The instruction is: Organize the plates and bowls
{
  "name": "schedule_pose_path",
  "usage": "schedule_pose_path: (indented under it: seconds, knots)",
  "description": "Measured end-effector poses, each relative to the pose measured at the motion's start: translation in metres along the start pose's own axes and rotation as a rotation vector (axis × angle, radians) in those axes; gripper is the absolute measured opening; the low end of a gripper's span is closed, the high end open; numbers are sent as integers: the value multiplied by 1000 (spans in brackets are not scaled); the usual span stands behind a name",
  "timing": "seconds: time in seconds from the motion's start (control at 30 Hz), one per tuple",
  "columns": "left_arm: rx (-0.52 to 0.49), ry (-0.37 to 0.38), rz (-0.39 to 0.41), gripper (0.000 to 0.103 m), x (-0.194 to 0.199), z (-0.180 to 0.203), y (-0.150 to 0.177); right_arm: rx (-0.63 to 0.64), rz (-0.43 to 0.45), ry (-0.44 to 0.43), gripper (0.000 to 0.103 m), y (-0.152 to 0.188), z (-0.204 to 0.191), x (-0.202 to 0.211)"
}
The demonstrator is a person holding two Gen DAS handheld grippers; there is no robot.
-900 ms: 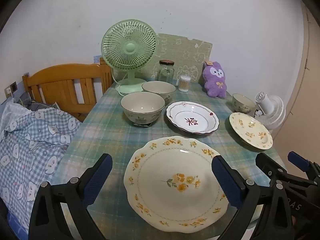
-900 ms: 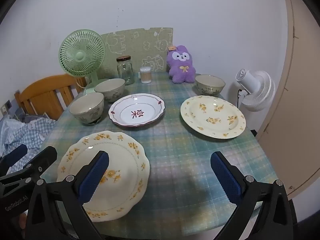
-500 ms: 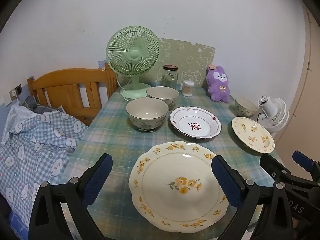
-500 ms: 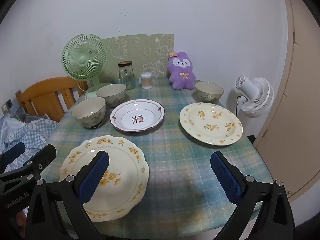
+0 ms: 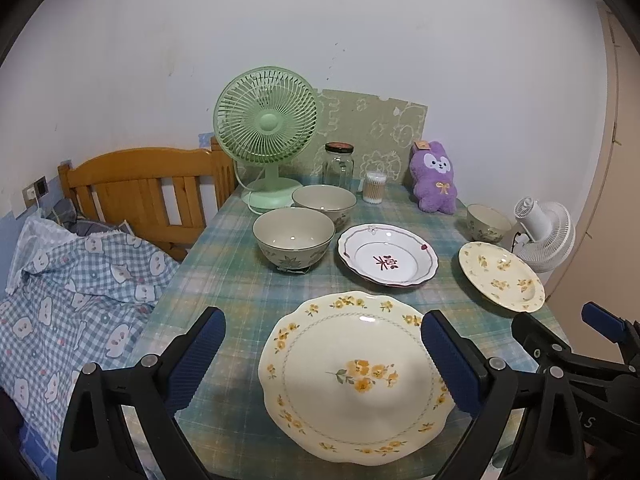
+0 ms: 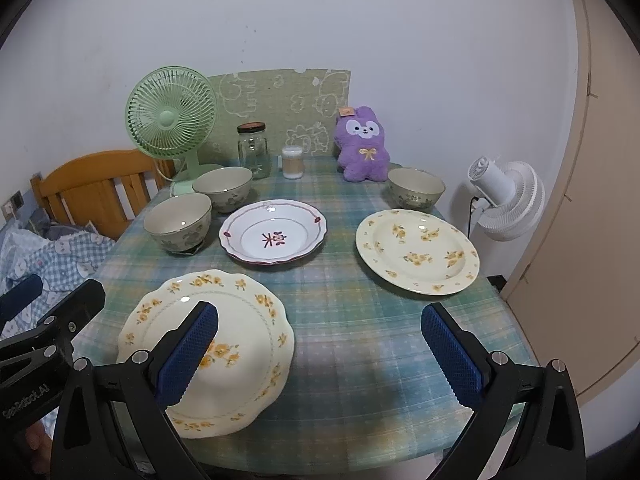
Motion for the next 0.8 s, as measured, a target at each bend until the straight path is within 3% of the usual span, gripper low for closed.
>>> schedule_pose_path:
  seconds: [0.8]
  knots:
    - [-15,-23,28,98,13,2,-8,-8,22,7,101,-13,1,13]
Point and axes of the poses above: each gripper's, at about its wrist camera, not at the fingertips, and x roughly against the way its jaws point, z to its right, y to its underside, the point moved 4 cm from there along -x, roughly the way its jaws point, and after that the axes turned 13 degrees about -x, right-handed, at the moved point
